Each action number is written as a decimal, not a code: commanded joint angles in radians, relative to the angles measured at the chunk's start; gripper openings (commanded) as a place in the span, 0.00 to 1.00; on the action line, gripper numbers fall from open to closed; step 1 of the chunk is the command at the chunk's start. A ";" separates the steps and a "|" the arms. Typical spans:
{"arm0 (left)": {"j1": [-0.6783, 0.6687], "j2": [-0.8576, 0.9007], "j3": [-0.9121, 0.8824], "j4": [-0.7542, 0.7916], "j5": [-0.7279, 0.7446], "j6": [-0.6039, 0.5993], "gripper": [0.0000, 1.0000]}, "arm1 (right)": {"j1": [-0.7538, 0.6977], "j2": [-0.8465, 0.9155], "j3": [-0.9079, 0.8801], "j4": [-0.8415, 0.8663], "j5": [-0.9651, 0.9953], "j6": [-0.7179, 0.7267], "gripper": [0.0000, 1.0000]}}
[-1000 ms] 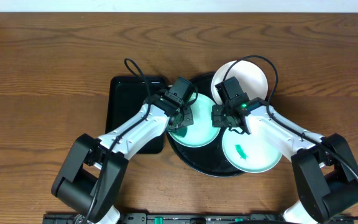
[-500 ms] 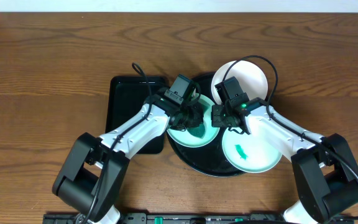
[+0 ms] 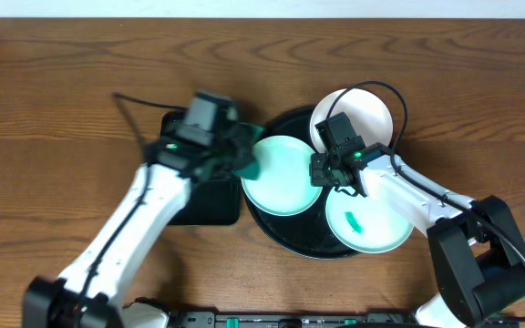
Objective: Clean dirty plates on tray and stack at the side
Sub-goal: 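Lift the sponge and return it to the black rectangular tray, then grip the pale green plate rim with the right gripper and lift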
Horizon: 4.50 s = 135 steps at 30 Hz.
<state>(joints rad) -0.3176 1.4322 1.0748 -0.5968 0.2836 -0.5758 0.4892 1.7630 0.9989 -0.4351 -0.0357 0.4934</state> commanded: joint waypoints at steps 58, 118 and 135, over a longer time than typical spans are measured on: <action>0.279 0.217 -0.142 -0.078 -0.240 0.220 0.30 | 0.016 0.005 -0.001 0.005 -0.017 0.006 0.44; 0.346 -0.216 -0.040 -0.102 -0.349 0.190 0.79 | 0.005 -0.006 -0.069 0.092 -0.029 0.006 0.01; 0.346 -0.216 -0.040 -0.102 -0.349 0.190 0.79 | 0.000 -0.158 -0.065 0.004 -0.023 -0.019 0.01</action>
<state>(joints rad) 0.0246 1.2160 1.0176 -0.6991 -0.0521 -0.3851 0.4881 1.6161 0.9321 -0.4286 -0.0555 0.4889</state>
